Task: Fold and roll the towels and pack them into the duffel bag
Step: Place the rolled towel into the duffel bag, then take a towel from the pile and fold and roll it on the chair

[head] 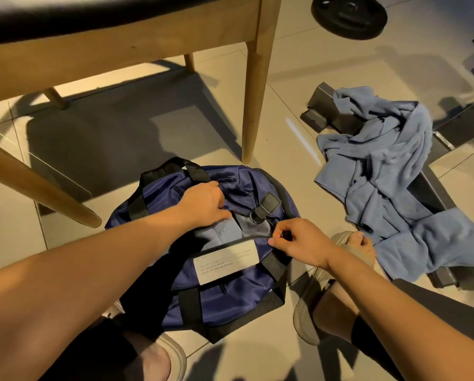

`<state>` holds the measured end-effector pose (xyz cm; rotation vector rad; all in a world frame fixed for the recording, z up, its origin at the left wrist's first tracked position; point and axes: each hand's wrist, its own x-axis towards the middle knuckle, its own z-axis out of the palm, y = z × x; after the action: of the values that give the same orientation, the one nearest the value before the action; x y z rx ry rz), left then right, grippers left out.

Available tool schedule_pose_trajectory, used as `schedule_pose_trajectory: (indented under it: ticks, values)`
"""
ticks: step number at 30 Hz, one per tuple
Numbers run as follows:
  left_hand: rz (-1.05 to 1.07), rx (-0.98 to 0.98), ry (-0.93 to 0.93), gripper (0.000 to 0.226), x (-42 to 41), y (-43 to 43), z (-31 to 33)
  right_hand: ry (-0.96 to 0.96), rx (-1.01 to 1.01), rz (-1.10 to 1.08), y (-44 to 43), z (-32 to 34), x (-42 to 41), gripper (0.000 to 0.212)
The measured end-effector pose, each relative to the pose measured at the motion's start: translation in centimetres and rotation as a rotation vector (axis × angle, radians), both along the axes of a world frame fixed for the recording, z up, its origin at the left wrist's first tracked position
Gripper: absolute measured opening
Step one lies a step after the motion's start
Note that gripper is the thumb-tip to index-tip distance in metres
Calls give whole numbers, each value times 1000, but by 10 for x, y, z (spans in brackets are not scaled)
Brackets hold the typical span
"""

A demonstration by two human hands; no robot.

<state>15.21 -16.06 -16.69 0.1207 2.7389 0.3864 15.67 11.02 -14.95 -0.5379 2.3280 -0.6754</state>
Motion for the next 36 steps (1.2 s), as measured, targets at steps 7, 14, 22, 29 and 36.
schedule_pose_trajectory:
  ticks: [7, 14, 22, 29, 36]
  values:
    - [369, 390, 191, 57, -25, -3, 1, 529, 175, -9, -35, -18, 12, 14]
    - [281, 309, 71, 37, -27, 2, -18, 562, 440, 54, -51, -34, 2, 4]
    - [201, 244, 191, 21, -43, 18, 38, 493, 48, -57, -17, 15, -27, 19]
    - [-46, 380, 246, 15, -85, 113, 78, 523, 166, -282, 66, 36, -79, 19]
    - [-176, 337, 171, 6, -151, 206, 60, 606, 290, -519, 150, 30, -135, 21]
